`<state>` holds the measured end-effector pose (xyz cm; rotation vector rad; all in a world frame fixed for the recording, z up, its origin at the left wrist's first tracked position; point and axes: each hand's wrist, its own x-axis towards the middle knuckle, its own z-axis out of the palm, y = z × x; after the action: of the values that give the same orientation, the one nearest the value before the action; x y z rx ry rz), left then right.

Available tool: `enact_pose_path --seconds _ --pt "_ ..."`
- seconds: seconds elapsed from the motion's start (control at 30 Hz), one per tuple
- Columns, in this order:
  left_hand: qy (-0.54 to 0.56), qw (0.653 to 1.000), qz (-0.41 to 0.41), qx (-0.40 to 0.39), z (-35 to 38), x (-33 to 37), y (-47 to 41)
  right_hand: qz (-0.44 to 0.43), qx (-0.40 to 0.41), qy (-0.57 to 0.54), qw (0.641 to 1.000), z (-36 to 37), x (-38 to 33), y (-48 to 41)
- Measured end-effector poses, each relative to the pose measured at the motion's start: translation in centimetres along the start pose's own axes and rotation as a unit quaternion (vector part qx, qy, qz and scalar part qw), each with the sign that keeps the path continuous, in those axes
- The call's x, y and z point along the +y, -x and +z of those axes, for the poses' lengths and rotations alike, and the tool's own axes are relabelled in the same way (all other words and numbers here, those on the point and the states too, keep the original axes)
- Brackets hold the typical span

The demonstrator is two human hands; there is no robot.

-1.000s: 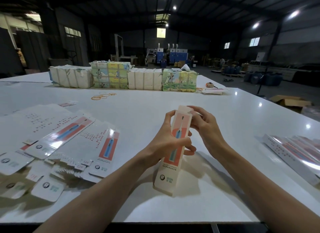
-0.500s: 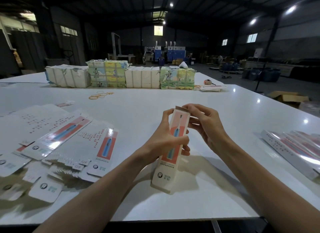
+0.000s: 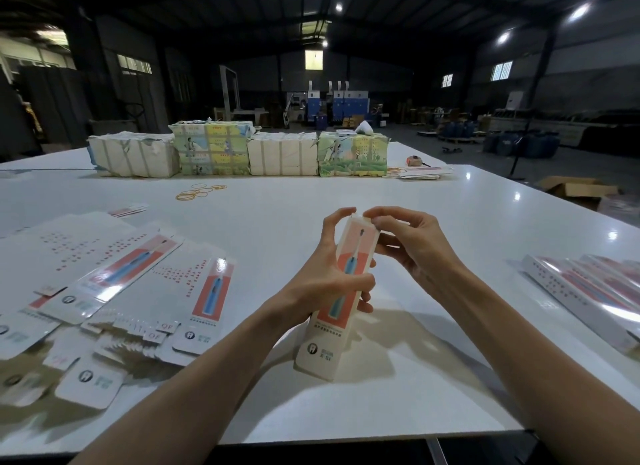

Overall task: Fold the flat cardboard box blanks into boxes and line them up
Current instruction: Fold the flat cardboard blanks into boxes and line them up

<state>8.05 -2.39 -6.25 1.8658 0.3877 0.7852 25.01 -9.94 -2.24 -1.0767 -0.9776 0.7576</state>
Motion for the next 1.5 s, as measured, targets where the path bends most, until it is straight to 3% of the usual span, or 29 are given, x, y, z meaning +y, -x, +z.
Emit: enact_pose_path --seconds 0.27,0.5,0.7,0.83,1.0,1.13,1.3,1.5 --pt "0.042 0.998 -0.037 0.006 -0.5 0.1 0.1 -0.014 -0.082 0.019 0.996 0.2 0.2 0.2" --pt "0.08 0.996 -0.047 0.013 -0.6 0.3 0.3 -0.116 -0.044 0.118 0.985 1.1 1.5 0.7" --pt "0.122 0.991 -0.055 0.009 -0.6 0.3 0.3 -0.142 -0.034 0.128 0.981 1.4 2.2 0.7" --pt "0.141 0.987 -0.055 0.061 -0.2 0.1 0.2 -0.142 -0.033 0.181 0.973 1.9 3.0 0.8" --pt "0.278 0.948 -0.055 0.148 -0.1 0.4 0.1 -0.194 -0.02 0.348 0.917 2.2 3.8 1.3" --pt "0.42 0.892 -0.055 0.158 0.1 0.8 0.1 -0.187 -0.069 0.432 0.88 2.9 3.9 2.3" --pt "0.29 0.946 -0.098 0.103 0.3 0.1 0.4 -0.194 -0.052 0.503 0.841 2.0 2.3 2.1" --pt "0.118 0.987 -0.102 0.03 0.3 -0.5 1.0 -0.13 0.074 0.601 0.785 -4.6 -0.3 2.5"
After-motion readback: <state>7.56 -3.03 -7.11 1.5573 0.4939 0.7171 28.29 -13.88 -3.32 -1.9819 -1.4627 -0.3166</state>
